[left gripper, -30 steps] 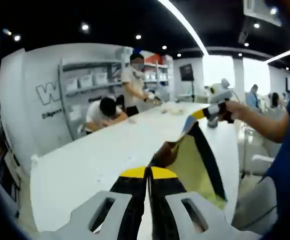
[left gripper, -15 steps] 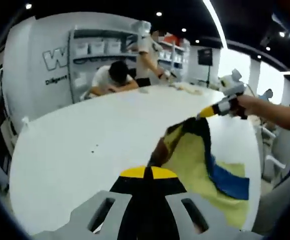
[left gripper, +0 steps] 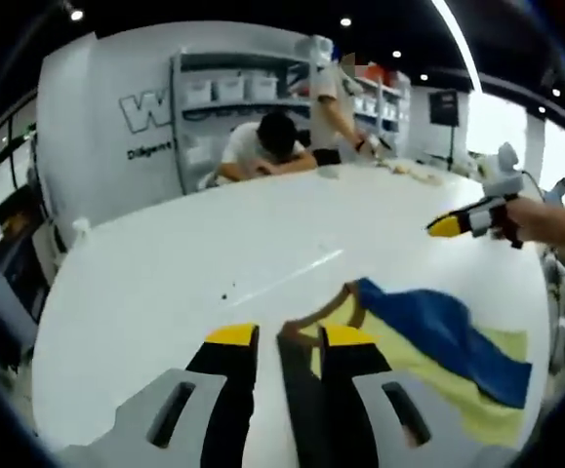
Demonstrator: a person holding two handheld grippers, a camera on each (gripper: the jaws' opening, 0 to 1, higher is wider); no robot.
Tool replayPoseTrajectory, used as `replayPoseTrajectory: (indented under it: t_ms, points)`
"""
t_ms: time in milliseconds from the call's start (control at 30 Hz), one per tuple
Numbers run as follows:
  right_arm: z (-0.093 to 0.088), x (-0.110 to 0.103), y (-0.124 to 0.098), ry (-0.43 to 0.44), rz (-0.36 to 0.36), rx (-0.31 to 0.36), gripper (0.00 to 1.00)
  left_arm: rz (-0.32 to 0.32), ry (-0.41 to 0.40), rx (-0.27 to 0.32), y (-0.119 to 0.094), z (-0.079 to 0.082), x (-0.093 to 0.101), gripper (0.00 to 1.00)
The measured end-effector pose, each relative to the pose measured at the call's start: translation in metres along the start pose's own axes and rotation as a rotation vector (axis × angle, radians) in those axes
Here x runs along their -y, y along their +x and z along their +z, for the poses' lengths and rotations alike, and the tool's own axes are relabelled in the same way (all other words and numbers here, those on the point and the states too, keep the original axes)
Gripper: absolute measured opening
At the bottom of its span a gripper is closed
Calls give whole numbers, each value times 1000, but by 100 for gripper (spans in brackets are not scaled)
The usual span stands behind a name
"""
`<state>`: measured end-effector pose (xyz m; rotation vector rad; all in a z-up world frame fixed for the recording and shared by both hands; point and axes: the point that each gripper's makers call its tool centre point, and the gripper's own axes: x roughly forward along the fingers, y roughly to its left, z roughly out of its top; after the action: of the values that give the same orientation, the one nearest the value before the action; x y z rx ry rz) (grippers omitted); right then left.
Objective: Fold the garment on the visible template until the final outline fits inside the template.
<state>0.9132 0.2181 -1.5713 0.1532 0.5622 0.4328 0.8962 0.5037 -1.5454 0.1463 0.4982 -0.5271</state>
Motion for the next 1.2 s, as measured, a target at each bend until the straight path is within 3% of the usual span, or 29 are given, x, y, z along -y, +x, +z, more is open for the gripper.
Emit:
replayPoseTrajectory:
  t_ms: [133,200,300,500,600,867,967,1067,1200]
  points:
    - [-2,-9,-12,-75,15,8,32,21,-9,24,-17,-6,1,29]
    - [-5,-15,-16,-80,33,16,35,23,-12,41,-26,-9,5,30]
    - [-23,-39,-33,-144,76,6,34,14,-1,64,-43,-10,18,32]
    - [-52,-67,-50,-196,126,-18,34,-2,14,105,-74,-17,42,36]
    - [-65,-78,-57,-254,141,-30,33,-37,7,90,-83,-27,56,38]
    - [-104,-109,-90,-282,183,-62,36,-63,-18,48,-105,-62,91,62]
    - [-116,-114,-98,-308,190,-78,36,-70,-39,37,-109,-71,97,71]
    - [-141,-124,-109,-340,216,-113,34,-65,-57,29,-113,-82,101,87]
    - [-162,-135,-121,-407,244,-149,34,-55,-66,29,-124,-85,104,97]
